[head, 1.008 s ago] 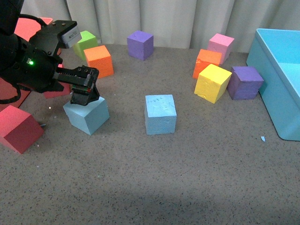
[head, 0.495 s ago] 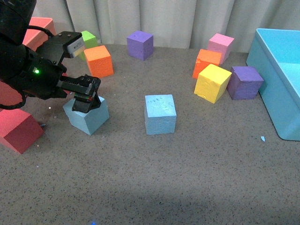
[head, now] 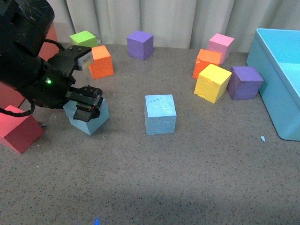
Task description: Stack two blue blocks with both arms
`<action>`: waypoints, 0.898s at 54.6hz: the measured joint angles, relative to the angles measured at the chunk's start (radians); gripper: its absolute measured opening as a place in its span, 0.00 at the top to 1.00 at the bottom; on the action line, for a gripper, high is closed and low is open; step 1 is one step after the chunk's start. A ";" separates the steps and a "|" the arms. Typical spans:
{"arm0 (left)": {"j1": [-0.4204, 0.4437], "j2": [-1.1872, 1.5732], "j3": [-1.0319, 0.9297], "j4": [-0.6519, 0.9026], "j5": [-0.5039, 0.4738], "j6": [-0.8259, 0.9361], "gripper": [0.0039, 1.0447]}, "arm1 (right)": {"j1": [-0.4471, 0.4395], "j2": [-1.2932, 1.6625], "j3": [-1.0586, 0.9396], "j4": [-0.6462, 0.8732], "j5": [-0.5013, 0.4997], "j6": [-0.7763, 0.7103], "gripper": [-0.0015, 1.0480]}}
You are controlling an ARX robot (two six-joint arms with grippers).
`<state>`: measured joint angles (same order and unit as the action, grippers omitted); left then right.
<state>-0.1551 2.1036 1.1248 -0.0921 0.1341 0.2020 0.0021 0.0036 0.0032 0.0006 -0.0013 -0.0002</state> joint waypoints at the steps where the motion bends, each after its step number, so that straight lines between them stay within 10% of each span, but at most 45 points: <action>1: -0.001 0.002 0.001 -0.003 -0.003 -0.003 0.33 | 0.000 0.000 0.000 0.000 0.000 0.000 0.09; 17: -0.035 -0.037 0.022 -0.032 -0.026 -0.193 0.59 | 0.000 0.000 0.000 0.000 0.000 0.000 0.09; 49: -0.286 -0.148 0.171 -0.235 -0.346 -0.663 0.63 | 0.000 0.000 0.000 0.000 0.000 0.000 0.09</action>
<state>-0.4416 1.9553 1.2953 -0.3275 -0.2119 -0.4610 0.0021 0.0036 0.0032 0.0010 -0.0013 0.0002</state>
